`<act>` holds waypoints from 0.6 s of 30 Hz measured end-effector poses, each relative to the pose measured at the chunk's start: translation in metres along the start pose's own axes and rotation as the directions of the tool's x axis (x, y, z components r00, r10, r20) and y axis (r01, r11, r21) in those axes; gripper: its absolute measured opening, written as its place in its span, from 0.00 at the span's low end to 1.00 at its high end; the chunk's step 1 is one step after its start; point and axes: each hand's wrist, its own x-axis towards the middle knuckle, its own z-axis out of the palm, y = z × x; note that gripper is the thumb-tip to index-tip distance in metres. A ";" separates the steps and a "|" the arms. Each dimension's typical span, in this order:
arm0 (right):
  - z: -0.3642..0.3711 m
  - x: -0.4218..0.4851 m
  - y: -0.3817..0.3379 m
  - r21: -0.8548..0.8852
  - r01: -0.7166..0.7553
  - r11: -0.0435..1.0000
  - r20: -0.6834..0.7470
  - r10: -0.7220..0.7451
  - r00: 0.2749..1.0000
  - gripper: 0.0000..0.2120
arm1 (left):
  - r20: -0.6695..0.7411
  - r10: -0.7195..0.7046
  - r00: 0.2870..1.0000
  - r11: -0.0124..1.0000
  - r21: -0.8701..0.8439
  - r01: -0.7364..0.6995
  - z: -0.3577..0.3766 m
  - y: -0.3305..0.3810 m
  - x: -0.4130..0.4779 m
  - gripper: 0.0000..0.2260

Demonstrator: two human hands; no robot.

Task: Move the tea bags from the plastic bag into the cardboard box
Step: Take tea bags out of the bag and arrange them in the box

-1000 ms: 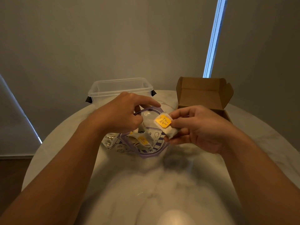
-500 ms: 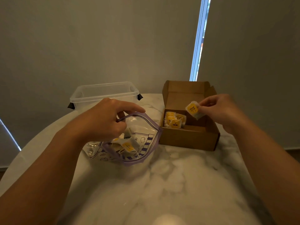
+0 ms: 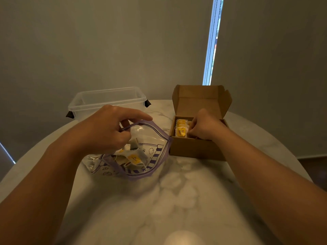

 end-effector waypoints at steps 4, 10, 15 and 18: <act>-0.010 -0.009 0.001 0.007 0.013 1.000 -0.030 -0.013 0.999 0.04 | 0.010 -0.003 1.000 1.000 -0.011 0.003 0.000 0.001 0.000 0.27; -0.026 -0.062 -0.013 0.148 0.242 0.959 -0.245 -0.202 0.948 0.02 | 0.013 -0.009 1.000 1.000 -0.003 0.009 0.000 0.002 -0.001 0.27; -0.017 -0.102 -0.034 0.481 0.453 0.751 0.033 -0.532 0.846 0.06 | 0.014 -0.015 1.000 1.000 0.002 0.015 0.001 0.004 -0.001 0.26; 0.001 -0.101 -0.049 0.302 0.599 0.742 0.082 -0.646 0.759 0.09 | 0.020 -0.014 1.000 1.000 0.011 0.014 0.001 0.004 -0.002 0.26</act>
